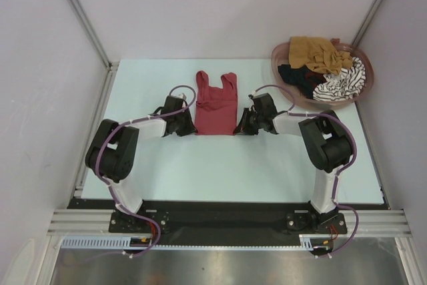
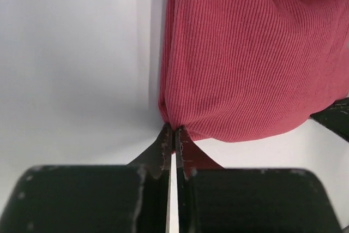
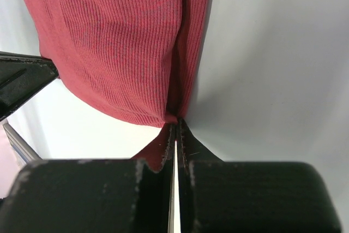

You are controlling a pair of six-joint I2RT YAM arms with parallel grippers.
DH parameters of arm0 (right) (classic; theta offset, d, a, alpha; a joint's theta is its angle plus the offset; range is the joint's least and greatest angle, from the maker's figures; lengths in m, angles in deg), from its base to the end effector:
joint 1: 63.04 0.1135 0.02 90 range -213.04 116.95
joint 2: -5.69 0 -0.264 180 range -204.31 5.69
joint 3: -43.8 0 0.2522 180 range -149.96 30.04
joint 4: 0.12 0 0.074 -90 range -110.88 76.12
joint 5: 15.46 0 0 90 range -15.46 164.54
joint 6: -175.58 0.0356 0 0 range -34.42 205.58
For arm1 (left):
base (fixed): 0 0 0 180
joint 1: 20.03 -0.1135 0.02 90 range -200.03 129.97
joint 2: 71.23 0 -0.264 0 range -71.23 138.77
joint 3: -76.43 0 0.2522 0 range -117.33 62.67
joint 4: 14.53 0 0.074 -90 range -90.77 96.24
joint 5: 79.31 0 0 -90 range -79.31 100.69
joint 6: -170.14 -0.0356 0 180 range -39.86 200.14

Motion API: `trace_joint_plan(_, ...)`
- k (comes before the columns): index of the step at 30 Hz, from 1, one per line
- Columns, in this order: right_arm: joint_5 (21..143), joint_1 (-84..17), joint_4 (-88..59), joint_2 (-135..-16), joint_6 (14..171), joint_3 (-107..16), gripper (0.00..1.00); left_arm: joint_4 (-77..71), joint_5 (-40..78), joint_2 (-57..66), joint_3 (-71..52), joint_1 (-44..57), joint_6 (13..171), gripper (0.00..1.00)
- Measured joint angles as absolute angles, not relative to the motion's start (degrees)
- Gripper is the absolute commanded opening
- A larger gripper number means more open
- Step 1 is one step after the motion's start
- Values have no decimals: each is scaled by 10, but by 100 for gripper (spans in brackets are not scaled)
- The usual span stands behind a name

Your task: Fold and stack the tank tops

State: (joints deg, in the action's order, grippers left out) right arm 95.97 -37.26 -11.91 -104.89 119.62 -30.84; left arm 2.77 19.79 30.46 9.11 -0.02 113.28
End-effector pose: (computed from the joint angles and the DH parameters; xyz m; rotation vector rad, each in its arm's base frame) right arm 0.3447 0.1809 0.1333 -0.0024 2.5406 0.9040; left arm 0.3263 -0.1248 0.1440 -0.2216 2.5430 -0.5783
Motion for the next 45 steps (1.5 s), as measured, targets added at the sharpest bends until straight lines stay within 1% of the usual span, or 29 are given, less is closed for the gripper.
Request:
trace_joint_plan(5,960,-371,-122,-1048,1196,-308,0,32,197,294,99,3,1133,0)
trace_joint_plan(9,959,-365,-145,-1032,1196,-306,0,46,194,260,126,12,1131,0)
trace_joint_plan(14,958,-353,-171,-972,1194,-278,0,72,196,194,172,20,1131,0)
trace_joint_plan(20,958,-332,-187,-913,1196,-242,0,92,209,159,191,21,1129,0)
trace_joint_plan(27,959,-310,-186,-904,1210,-184,0,107,219,121,223,23,1129,0)
trace_joint_plan(31,960,-308,-200,-901,1216,-186,0,134,221,116,219,25,1124,0)
trace_joint_plan(34,959,-309,-234,-892,1215,-220,0,176,221,116,183,24,1115,0)
trace_joint_plan(36,959,-314,-267,-890,1212,-272,0,209,229,116,136,19,1110,0)
trace_joint_plan(41,955,-336,-334,-883,1198,-436,0,283,251,118,-30,-4,1101,0)
trace_joint_plan(45,952,-343,-369,-848,1194,-511,0,312,260,93,-129,-8,1101,0)
